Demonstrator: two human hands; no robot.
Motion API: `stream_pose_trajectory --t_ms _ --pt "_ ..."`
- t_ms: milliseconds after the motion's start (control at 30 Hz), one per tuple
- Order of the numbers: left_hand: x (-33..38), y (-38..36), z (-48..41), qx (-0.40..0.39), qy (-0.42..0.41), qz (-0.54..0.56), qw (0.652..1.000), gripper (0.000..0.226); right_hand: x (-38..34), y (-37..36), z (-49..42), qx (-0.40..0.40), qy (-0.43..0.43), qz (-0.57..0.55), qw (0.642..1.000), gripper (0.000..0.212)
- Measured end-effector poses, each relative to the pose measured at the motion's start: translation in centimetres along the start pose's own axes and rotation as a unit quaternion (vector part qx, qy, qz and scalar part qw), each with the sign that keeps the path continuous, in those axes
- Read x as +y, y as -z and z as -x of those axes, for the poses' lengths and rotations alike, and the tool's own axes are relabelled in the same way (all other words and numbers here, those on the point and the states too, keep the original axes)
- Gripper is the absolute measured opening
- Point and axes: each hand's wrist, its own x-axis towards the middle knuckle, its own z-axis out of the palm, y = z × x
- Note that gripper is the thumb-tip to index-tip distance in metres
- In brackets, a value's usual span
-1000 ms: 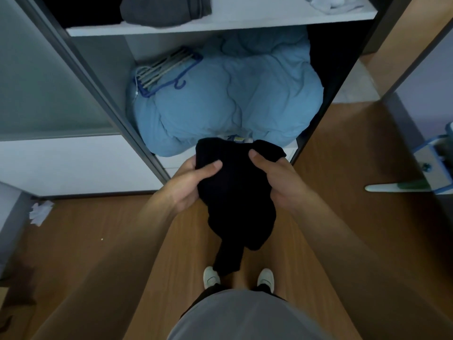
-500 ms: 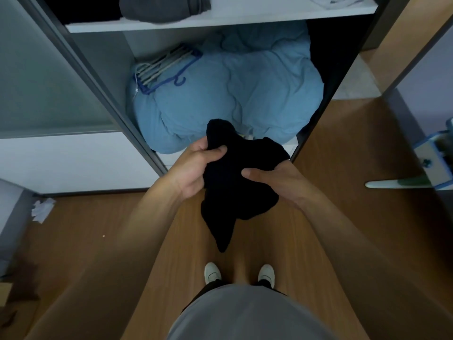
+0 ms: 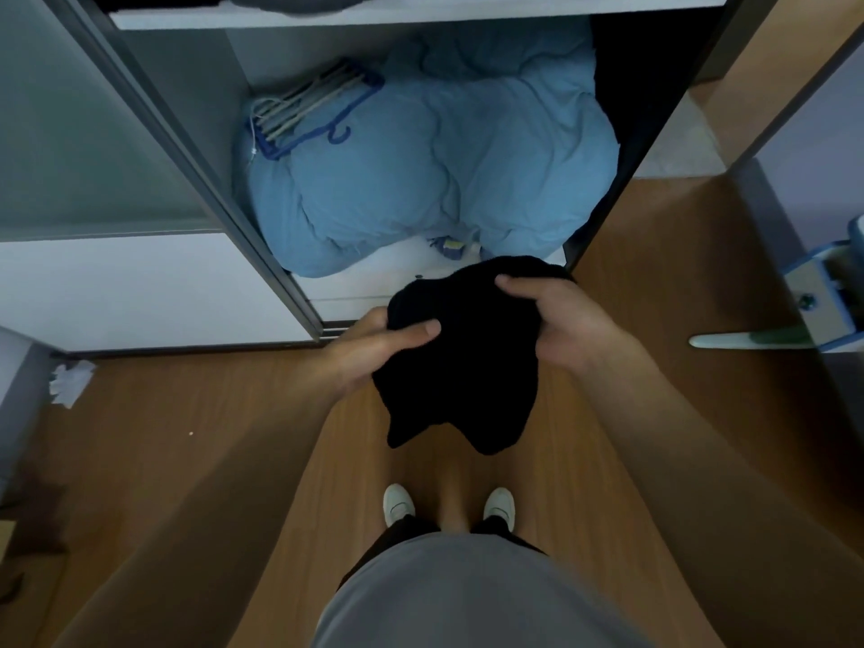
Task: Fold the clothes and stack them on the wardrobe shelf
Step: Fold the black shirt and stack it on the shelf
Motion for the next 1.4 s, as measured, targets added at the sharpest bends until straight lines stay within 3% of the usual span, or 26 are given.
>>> stream_pose_trajectory --t_ms 100,233,300,433,567,633,767,933,1000,1100,1200,1400 --pt "0.5 -0.8 -0.4 0.021 -0.032 0.070 0.997 0.025 -0.2 2.6 -0.1 -0.041 0.024 -0.063 0.997 0.041" --pt "1.0 -1.9 -0.6 0.052 -0.032 0.099 0.993 0.028 2.6 3.8 0.0 -0.040 -0.004 0.118 0.992 0.054" --pt "1.2 -1.8 -0.9 0.083 -0.023 0.100 0.991 0.028 3.9 4.0 -0.2 -0.049 0.014 0.159 0.986 0.047" --pt "0.8 -0.2 -0.8 0.102 0.028 0.106 0.989 0.038 3.6 3.8 0.1 -0.048 0.047 0.090 0.994 0.029" --pt "-0.8 1.1 0.1 -0.021 0.024 0.205 0.978 0.053 2.8 3.3 -0.1 0.011 0.039 0.035 0.999 0.033" --pt "-1.9 0.8 0.2 -0.061 0.020 0.181 0.981 0.055 2.6 2.9 -0.2 0.029 0.025 0.034 0.999 0.034" --pt "-1.8 -0.3 -0.7 0.013 -0.002 0.123 0.992 0.043 1.9 3.3 -0.7 0.046 -0.037 0.001 0.998 0.025" --pt "-0.2 -0.7 -1.5 0.066 -0.028 0.196 0.978 0.040 2.4 4.4 -1.7 0.044 -0.051 -0.068 0.995 0.022" --pt "0.2 -0.9 -1.7 0.087 -0.030 0.238 0.967 0.038 2.8 4.5 -1.9 0.006 -0.027 -0.076 0.997 0.029" --pt "0.5 -0.5 -1.9 0.113 -0.020 0.253 0.961 0.038 3.2 4.9 -2.0 -0.053 0.016 0.047 0.997 0.041" --pt "0.7 0.3 -1.9 0.129 0.010 0.209 0.969 0.034 3.5 4.9 -2.4 0.002 0.070 0.209 0.976 0.030" --pt "-0.1 2.4 -2.1 0.172 0.035 0.114 0.978 0.027 2.7 4.1 -2.8 0.056 0.088 0.227 0.968 0.016"
